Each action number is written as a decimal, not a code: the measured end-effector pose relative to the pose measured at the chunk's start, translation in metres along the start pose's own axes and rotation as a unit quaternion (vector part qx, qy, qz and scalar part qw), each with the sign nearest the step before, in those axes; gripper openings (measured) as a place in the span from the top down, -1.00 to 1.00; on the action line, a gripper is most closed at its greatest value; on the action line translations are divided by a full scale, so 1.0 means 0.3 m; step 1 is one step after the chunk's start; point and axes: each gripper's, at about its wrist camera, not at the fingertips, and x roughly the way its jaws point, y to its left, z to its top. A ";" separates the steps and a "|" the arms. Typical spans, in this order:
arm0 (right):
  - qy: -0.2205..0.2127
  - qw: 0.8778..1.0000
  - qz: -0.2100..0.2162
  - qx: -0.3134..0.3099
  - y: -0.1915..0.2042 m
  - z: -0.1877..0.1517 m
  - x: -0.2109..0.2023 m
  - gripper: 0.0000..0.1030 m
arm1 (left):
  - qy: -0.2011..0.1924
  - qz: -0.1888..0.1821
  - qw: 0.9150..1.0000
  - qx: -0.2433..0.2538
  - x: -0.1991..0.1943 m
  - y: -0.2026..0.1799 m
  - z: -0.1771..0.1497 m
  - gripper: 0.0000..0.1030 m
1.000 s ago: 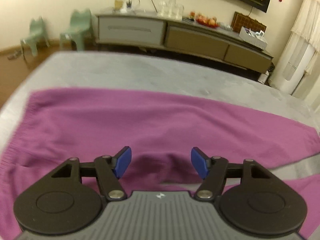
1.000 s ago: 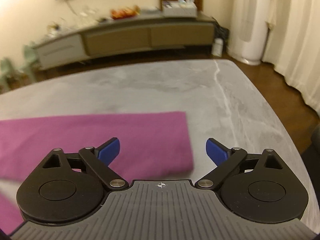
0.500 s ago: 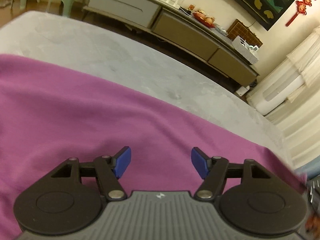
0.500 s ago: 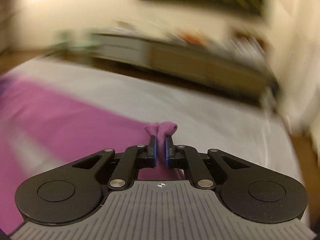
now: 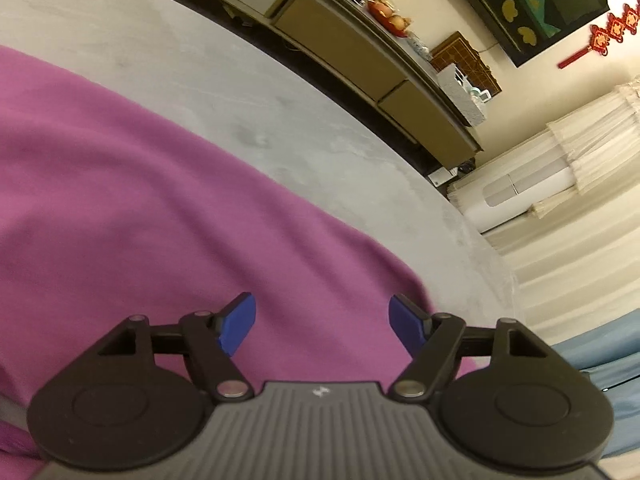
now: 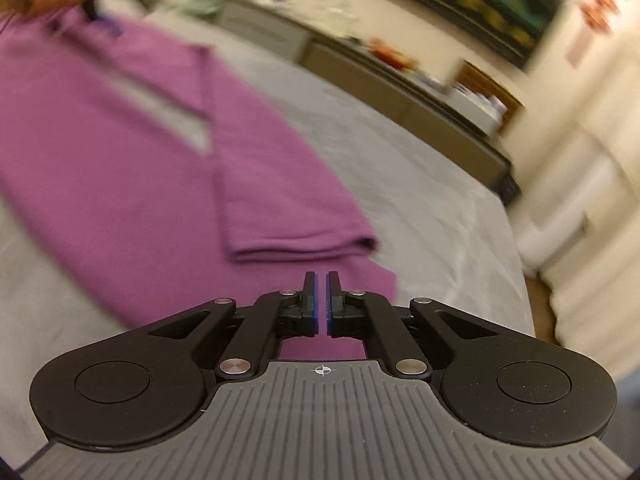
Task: Fold clothes
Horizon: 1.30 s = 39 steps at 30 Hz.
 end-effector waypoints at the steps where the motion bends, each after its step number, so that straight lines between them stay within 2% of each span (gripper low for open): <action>1: 0.004 0.998 0.008 0.055 -0.025 0.013 -0.001 0.72 | 0.003 0.000 1.000 0.006 0.011 -0.017 -0.009 -0.47; 2: 0.012 0.991 0.023 0.128 -0.053 0.028 0.000 0.65 | 0.007 0.001 1.000 0.013 0.020 -0.034 -0.018 -0.47; 3: 0.020 0.975 0.051 0.214 -0.085 0.026 0.004 0.41 | 0.009 0.002 1.000 0.018 0.026 -0.046 -0.024 -0.47; 4: 0.027 0.945 0.092 0.312 -0.120 0.005 0.013 -0.04 | 0.010 0.002 1.000 0.024 0.032 -0.057 -0.030 -0.47; 5: 0.034 0.915 0.121 0.384 -0.139 -0.017 0.025 -0.17 | 0.012 0.003 1.000 0.029 0.037 -0.068 -0.037 -0.47; 7: 0.046 0.868 0.152 0.470 -0.139 -0.064 0.061 -0.14 | 0.016 0.002 0.999 0.034 0.050 -0.084 -0.045 -0.47; 8: 0.052 0.853 0.157 0.495 -0.136 -0.078 0.077 -0.15 | 0.017 0.000 0.999 0.034 0.056 -0.089 -0.046 -0.47; 12: 0.048 0.853 0.143 0.500 -0.138 -0.060 0.127 -0.13 | 0.027 -0.004 0.999 0.038 0.090 -0.112 -0.060 -0.48; 14: 0.051 0.856 0.138 0.495 -0.142 -0.047 0.156 0.07 | 0.031 -0.008 0.999 0.037 0.108 -0.124 -0.067 -0.48; 16: 0.053 0.865 0.141 0.480 -0.133 -0.023 0.170 0.85 | 0.033 -0.017 0.999 0.029 0.114 -0.135 -0.070 -0.48; 22: 0.007 0.869 0.165 0.466 -0.145 0.014 0.109 0.95 | 0.040 -0.038 0.998 0.013 0.152 -0.187 -0.047 -0.62; 26: -0.016 0.868 0.179 0.462 -0.158 0.023 0.074 0.97 | 0.056 -0.044 0.997 -0.010 0.296 -0.257 -0.016 -0.64; 29: -0.022 0.863 0.177 0.473 -0.190 -0.002 0.064 0.97 | 0.067 -0.034 0.997 0.000 0.399 -0.332 -0.008 -0.70; 31: -0.024 0.859 0.174 0.480 -0.212 -0.021 0.059 0.97 | 0.063 -0.018 0.998 0.011 0.439 -0.382 0.003 -0.45; 32: -0.024 0.858 0.172 0.484 -0.223 -0.030 0.061 0.97 | 0.061 -0.010 0.998 0.017 0.459 -0.407 0.008 0.08; 33: -0.022 0.856 0.171 0.488 -0.234 -0.039 0.068 0.97 | 0.065 -0.001 0.998 0.017 0.464 -0.410 0.001 0.73; 34: -0.019 0.854 0.172 0.490 -0.241 -0.044 0.075 0.97 | 0.068 0.009 0.998 0.017 0.469 -0.411 -0.007 0.99; 37: -0.012 0.850 0.174 0.497 -0.252 -0.052 0.092 0.97 | 0.016 -0.002 1.000 0.026 0.344 -0.416 -0.074 0.96; 39: -0.007 0.846 0.173 0.504 -0.261 -0.066 0.097 0.97 | -0.009 -0.012 1.000 0.026 0.167 -0.376 -0.237 0.96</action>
